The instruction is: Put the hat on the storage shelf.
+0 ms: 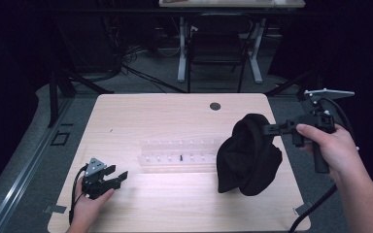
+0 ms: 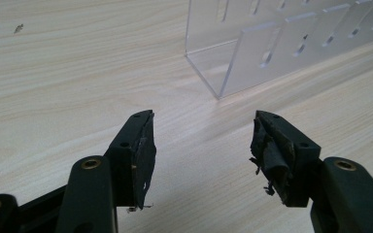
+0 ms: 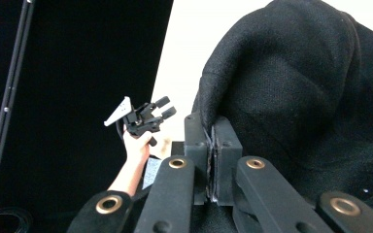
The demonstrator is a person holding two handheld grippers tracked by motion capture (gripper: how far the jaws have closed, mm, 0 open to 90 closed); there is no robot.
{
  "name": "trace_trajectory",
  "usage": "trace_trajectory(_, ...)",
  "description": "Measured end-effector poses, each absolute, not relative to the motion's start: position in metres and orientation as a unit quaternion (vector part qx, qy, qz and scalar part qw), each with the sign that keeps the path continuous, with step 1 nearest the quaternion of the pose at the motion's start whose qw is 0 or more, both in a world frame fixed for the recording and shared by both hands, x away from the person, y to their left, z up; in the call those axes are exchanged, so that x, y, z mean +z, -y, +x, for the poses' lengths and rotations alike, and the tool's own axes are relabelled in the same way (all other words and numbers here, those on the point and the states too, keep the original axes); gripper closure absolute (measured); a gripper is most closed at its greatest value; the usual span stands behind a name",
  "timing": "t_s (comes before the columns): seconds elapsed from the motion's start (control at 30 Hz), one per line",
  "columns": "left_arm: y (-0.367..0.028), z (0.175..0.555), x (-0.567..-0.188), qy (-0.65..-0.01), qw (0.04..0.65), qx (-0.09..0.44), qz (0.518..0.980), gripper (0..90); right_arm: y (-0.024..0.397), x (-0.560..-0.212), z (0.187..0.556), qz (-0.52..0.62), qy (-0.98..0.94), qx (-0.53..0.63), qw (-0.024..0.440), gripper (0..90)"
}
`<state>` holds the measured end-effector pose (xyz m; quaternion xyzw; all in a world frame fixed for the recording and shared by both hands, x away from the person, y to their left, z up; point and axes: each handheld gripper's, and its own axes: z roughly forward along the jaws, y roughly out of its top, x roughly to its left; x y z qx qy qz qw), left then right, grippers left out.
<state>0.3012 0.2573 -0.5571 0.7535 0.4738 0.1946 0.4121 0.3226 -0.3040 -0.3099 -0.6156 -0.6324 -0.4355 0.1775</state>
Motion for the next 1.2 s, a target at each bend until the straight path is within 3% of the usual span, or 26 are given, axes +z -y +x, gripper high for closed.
trace_trajectory(1.2, -0.257, 0.302, -0.557, -0.473, 0.414, 0.193, 0.754, 41.6, 0.285, -0.276, 0.35, -0.596, 0.63, -0.465, 0.179, 88.0)
